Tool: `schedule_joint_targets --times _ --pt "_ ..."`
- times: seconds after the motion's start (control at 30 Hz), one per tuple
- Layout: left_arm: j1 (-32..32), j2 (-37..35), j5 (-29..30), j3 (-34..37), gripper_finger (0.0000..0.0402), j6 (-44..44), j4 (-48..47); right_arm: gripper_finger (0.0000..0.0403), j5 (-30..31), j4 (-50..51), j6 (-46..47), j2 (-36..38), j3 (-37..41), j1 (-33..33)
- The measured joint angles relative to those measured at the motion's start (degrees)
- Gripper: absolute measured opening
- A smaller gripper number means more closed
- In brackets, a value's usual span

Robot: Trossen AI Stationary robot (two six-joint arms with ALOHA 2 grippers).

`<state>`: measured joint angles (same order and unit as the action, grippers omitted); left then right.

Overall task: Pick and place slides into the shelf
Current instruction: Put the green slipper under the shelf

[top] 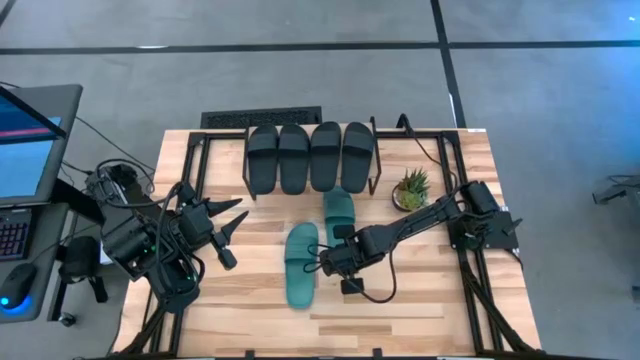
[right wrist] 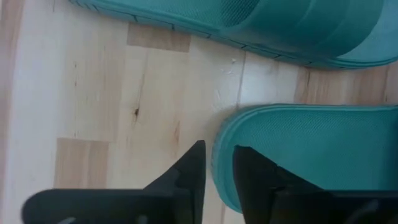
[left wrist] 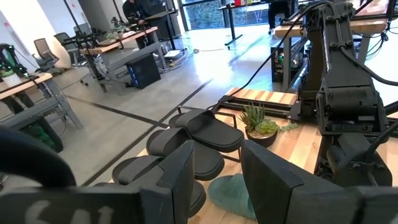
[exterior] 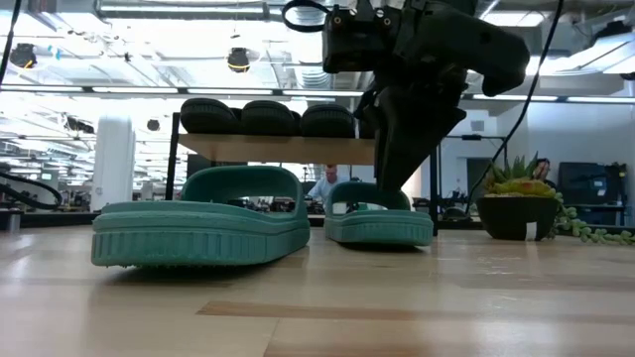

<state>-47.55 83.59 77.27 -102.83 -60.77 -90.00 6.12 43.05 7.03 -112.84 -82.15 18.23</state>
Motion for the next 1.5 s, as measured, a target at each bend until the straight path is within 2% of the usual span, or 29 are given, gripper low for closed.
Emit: schedule_joint_targets --times 0.2,0.3,0.37,0.5,0.8,1.5 --pt "0.0 0.0 0.0 0.0 0.0122 0.0 0.0 0.0091 0.0 0.2 0.6 -1.4 -0.3 0.1" --pt "0.0 0.0 0.0 0.0 0.0122 0.0 0.0 0.0093 -0.1 2.8 1.5 -2.5 0.2 0.5" --pt "0.0 0.0 0.0 0.0 0.0122 0.0 0.0 0.0093 0.4 0.3 2.6 -3.6 -0.5 0.5" --pt "0.0 0.0 0.1 0.0 0.0122 0.0 0.0 0.0093 1.6 1.7 4.8 -3.7 -0.2 0.5" --pt "0.0 0.0 0.1 0.0 0.0122 -0.2 0.0 0.0093 4.1 3.5 5.0 -3.7 -0.1 0.2" --pt "0.0 0.0 0.0 0.0 0.0122 -0.5 0.0 0.0093 4.5 4.7 3.5 -3.7 -0.1 -7.8"
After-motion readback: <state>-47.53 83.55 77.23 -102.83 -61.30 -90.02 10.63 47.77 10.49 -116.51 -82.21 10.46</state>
